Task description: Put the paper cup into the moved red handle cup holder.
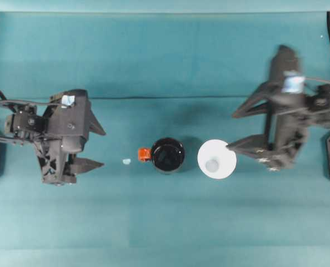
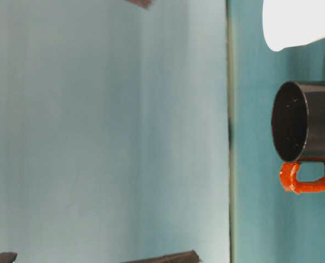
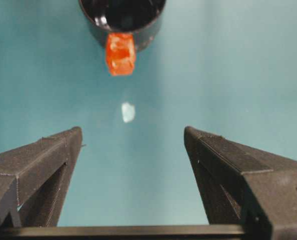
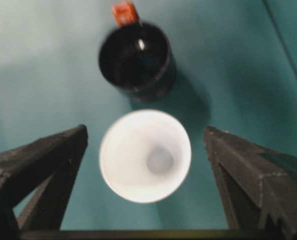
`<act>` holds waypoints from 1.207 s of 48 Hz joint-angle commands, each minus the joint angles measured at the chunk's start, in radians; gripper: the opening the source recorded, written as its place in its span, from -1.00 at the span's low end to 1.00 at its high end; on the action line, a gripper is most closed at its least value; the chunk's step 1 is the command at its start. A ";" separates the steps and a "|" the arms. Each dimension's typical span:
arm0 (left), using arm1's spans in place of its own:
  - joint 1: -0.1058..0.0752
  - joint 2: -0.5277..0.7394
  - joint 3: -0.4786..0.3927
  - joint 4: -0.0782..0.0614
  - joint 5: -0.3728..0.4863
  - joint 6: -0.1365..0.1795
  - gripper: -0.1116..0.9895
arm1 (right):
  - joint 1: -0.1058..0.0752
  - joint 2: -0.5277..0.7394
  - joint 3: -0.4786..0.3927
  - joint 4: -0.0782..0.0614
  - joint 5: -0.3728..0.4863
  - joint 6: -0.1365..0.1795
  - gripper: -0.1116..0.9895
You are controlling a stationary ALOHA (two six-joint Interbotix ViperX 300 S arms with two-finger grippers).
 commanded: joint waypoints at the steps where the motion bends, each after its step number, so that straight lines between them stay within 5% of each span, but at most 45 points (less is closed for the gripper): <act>1: -0.005 -0.017 -0.008 0.003 0.008 -0.002 0.86 | -0.002 0.150 -0.043 -0.005 0.040 0.009 0.80; 13: -0.003 -0.021 -0.005 0.003 0.017 -0.002 0.86 | -0.002 0.284 -0.054 -0.005 0.069 0.009 0.79; 23: -0.003 -0.023 -0.003 0.003 0.017 -0.002 0.86 | -0.011 0.359 -0.055 -0.034 0.064 0.012 0.79; 33: -0.003 -0.023 -0.003 0.003 0.017 -0.003 0.86 | -0.028 0.414 -0.051 -0.032 0.061 0.009 0.79; 51: -0.005 -0.023 -0.003 0.003 0.015 -0.003 0.86 | -0.028 0.440 -0.055 -0.032 0.029 0.014 0.76; 58: -0.005 -0.023 -0.003 0.003 0.015 -0.003 0.86 | -0.028 0.440 -0.067 -0.025 0.029 0.015 0.59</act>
